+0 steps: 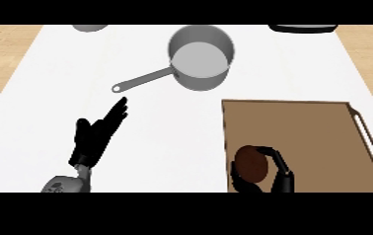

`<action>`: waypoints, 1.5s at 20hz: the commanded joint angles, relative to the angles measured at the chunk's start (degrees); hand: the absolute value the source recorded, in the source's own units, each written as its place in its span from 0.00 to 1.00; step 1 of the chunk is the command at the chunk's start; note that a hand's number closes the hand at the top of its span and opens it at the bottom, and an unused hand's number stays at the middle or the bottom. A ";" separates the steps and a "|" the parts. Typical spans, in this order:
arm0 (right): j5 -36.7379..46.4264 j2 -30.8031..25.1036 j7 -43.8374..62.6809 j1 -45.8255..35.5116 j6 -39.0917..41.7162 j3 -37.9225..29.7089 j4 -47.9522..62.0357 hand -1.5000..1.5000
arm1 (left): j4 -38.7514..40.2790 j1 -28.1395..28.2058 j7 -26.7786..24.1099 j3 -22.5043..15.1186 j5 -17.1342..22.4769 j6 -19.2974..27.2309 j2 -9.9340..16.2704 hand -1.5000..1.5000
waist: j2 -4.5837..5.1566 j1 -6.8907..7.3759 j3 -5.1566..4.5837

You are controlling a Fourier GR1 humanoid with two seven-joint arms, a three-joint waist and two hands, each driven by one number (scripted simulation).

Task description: Pick the cupcake from the tray and place it in the pot

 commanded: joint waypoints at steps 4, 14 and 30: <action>17.92 2.36 17.65 0.38 -18.52 14.80 -6.01 1.00 | -1.40 -1.35 1.73 0.39 0.21 -1.11 0.37 0.50 | 0.48 0.23 0.98; 52.21 2.41 49.75 -6.26 -11.25 12.03 -10.17 1.00 | -0.31 -0.73 1.06 2.26 1.17 -2.50 1.68 0.50 | 0.46 0.02 0.75; 59.61 2.42 91.67 -54.32 29.32 3.49 -0.21 1.00 | -2.17 0.71 0.31 -1.86 -1.76 -1.15 -2.04 0.50 | 0.79 2.79 1.08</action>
